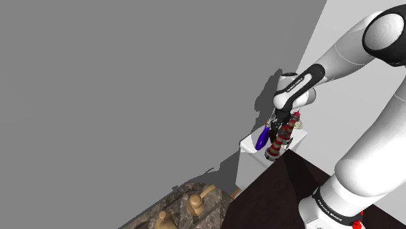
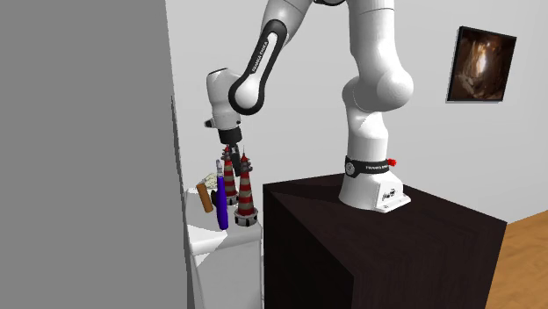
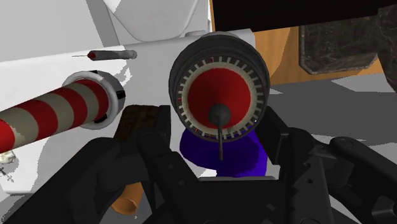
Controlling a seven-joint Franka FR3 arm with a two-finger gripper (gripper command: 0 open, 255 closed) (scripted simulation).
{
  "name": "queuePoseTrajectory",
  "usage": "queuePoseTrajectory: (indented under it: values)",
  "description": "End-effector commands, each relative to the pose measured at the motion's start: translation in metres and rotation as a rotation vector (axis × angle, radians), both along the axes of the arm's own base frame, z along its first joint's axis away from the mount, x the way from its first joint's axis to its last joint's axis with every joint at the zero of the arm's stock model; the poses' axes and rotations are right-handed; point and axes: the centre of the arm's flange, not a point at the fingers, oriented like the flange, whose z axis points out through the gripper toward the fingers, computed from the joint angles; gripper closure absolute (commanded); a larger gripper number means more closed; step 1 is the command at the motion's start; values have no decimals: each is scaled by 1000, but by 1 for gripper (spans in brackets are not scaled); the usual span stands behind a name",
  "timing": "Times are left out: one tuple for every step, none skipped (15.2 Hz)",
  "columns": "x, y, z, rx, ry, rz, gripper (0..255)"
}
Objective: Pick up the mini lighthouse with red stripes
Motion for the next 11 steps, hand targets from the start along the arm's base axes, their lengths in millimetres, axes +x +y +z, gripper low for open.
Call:
queuePoseTrajectory:
  values:
    - [-1, 0, -1, 2, 4, -1, 255]
    - [-1, 0, -1, 2, 4, -1, 255]
    - [-2, 0, 0, 2, 4, -1, 255]
    - [-2, 0, 5, 2, 4, -1, 255]
    - [-2, 0, 10, 2, 4, -1, 255]
    - [-2, 0, 15, 2, 4, -1, 255]
    - [-2, 0, 21, 2, 4, -1, 255]
    - [-2, 0, 26, 2, 4, -1, 255]
    - [-2, 0, 31, 2, 4, -1, 255]
    - [-2, 0, 37, 2, 4, -1, 255]
    - [-2, 0, 42, 2, 4, -1, 255]
